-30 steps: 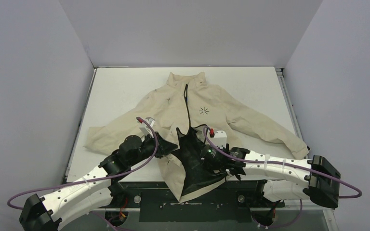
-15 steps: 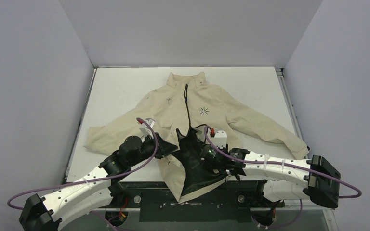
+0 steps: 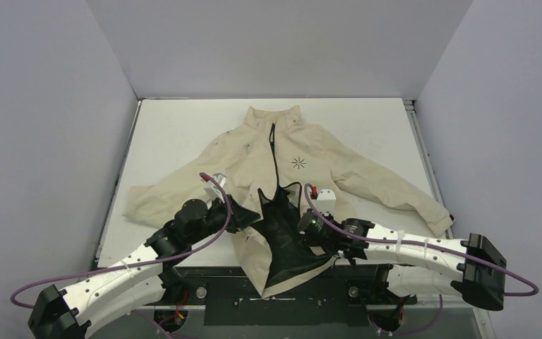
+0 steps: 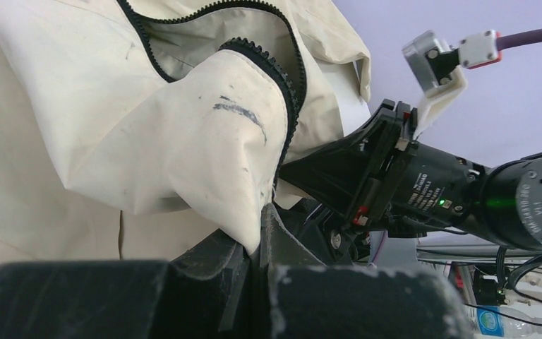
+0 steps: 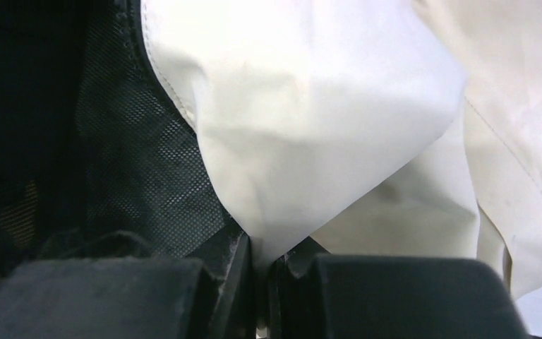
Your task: Zip up the jacket
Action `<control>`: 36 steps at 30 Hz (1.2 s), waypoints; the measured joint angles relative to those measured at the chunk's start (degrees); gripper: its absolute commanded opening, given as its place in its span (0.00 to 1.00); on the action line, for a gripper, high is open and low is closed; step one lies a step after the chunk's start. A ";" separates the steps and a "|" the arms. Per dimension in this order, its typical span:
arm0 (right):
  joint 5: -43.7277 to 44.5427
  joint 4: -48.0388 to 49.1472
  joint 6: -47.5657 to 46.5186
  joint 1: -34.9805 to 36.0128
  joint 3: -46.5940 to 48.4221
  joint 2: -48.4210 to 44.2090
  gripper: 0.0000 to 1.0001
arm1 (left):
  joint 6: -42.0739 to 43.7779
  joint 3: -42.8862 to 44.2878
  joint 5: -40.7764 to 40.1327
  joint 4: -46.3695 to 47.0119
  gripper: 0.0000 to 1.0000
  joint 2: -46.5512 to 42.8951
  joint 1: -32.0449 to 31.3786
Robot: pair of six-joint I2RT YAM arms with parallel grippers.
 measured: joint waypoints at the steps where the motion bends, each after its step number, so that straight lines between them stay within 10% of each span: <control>1: -0.04 0.35 -0.76 0.00 -0.20 -1.11 0.00 | 0.00 -0.02 0.09 0.11 0.00 -0.02 0.00; 18: -17.07 17.62 -27.41 -0.59 -5.62 -28.26 0.00 | -1.05 -4.20 5.97 16.79 0.00 -4.26 0.66; 36: -31.39 24.96 -31.10 -0.70 -4.39 -28.59 0.00 | 0.98 -4.68 16.20 32.54 0.00 -1.42 0.68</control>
